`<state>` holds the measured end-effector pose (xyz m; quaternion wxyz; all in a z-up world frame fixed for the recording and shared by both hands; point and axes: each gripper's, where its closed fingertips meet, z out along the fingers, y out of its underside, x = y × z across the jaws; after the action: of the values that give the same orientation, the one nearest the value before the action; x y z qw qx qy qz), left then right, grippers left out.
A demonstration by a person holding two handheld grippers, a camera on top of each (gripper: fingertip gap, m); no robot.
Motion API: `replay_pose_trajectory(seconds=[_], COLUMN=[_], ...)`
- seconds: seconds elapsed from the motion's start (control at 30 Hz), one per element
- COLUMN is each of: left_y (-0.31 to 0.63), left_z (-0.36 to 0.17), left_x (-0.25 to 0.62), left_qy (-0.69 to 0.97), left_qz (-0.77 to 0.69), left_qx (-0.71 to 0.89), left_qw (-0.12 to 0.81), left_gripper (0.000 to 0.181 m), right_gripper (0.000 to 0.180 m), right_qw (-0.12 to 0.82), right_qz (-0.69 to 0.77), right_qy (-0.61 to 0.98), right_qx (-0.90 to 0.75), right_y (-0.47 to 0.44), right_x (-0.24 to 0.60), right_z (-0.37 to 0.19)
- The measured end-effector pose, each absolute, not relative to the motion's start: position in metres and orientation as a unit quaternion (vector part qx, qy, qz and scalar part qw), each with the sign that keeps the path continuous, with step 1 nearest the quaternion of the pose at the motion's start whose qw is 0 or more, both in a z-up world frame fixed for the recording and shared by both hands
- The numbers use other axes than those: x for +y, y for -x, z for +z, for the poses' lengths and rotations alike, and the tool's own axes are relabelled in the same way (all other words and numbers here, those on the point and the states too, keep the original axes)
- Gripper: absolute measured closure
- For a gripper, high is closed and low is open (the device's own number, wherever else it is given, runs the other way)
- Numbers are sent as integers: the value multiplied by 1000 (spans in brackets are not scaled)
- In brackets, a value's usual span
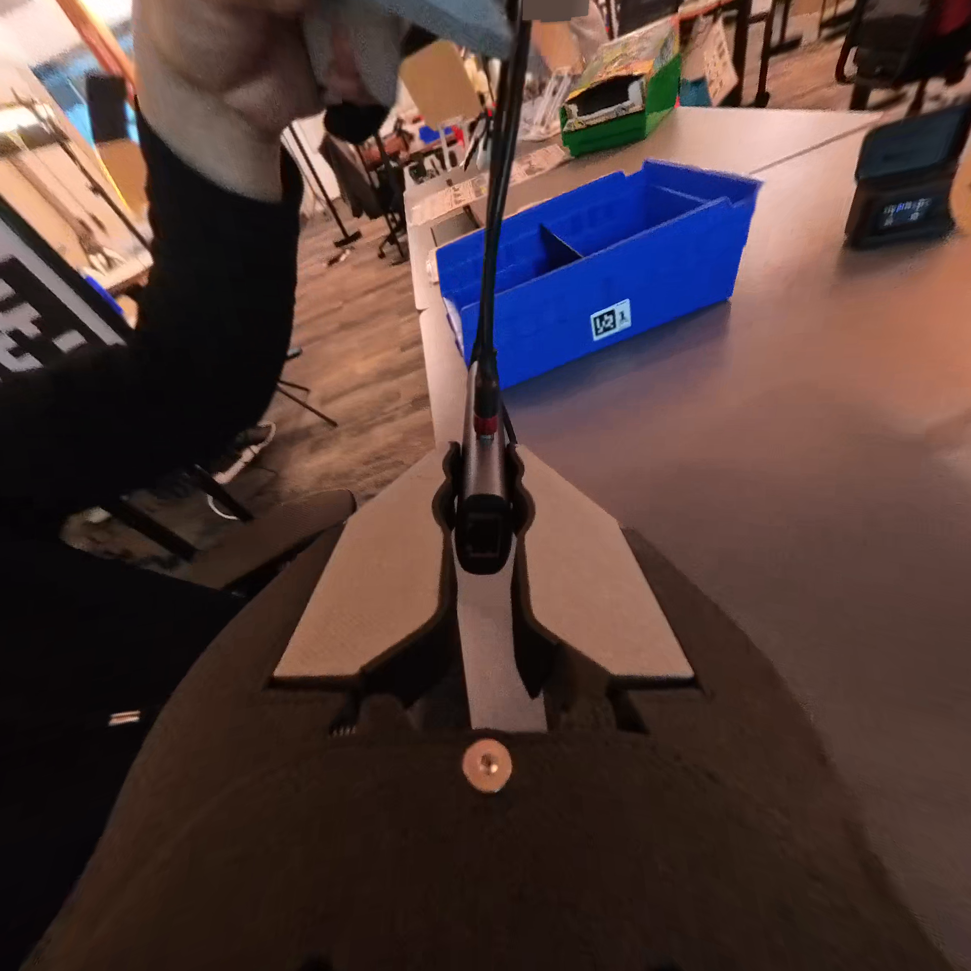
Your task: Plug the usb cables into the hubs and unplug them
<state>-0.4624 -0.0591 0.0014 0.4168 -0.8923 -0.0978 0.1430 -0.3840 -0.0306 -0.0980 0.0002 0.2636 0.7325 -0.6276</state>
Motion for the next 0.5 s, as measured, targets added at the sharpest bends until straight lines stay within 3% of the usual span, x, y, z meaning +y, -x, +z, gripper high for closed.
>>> replay_pose_trajectory(seconds=[0.03,0.17,0.3,0.5], left_y=[461,409,367,384], left_z=[2,-8,-53,-119], left_x=[-63,-63,-51,-40], left_qy=[886,865,870,897], left_qz=[140,107,42,22], left_qx=[-105,-46,-15,-45], left_qw=[430,488,490,440], left_gripper=[127,143,127,126], right_gripper=[166,166,166,165], right_qw=[13,52,59,64], right_qz=[-632,-657,-645,-642], right_qy=[-273,-281,-302,-253], right_qx=[725,697,699,721], right_y=[387,391,394,374], right_x=[-28,-25,-25,-34], right_z=[-101,-97,-104,-102])
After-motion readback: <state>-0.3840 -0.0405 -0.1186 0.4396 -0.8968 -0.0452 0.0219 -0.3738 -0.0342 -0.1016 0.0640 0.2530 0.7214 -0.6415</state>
